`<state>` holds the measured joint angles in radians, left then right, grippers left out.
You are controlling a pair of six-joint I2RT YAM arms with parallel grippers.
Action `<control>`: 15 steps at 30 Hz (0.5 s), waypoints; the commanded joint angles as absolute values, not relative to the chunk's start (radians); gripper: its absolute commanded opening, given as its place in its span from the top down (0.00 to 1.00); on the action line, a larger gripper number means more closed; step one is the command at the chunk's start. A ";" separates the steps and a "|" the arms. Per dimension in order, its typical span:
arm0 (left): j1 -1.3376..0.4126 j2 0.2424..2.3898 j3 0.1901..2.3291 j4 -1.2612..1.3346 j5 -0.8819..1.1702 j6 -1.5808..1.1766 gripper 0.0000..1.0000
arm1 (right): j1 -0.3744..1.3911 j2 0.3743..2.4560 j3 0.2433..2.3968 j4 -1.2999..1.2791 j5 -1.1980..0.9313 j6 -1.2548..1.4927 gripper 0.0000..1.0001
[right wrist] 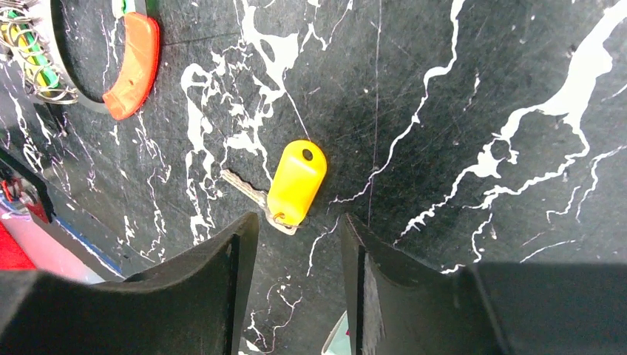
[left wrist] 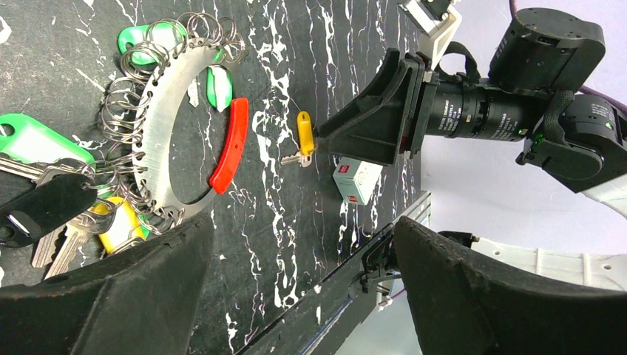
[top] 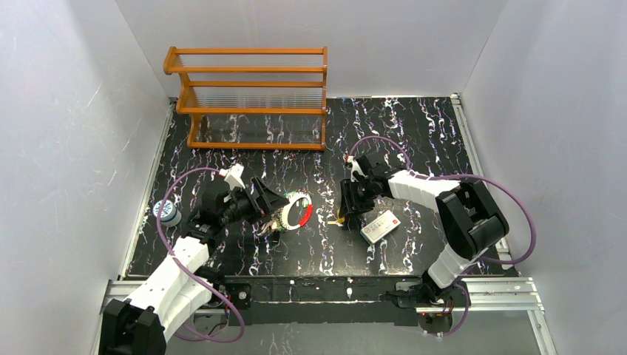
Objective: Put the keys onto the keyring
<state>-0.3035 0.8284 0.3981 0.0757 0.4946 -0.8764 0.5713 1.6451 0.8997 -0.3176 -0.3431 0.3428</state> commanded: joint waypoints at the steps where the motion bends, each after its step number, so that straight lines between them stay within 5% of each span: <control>1: -0.308 0.805 0.374 0.088 0.517 -0.886 0.12 | 0.571 1.673 0.937 -0.316 -0.353 0.310 0.48; 15: -0.309 0.805 0.361 0.087 0.526 -0.897 0.12 | 0.572 1.628 0.835 -0.311 -0.464 0.377 0.72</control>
<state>-0.3035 0.8227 0.3824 0.0822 0.5018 -0.8936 0.5694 1.6638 0.8734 -0.3046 -0.4133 0.3496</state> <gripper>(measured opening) 0.886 0.308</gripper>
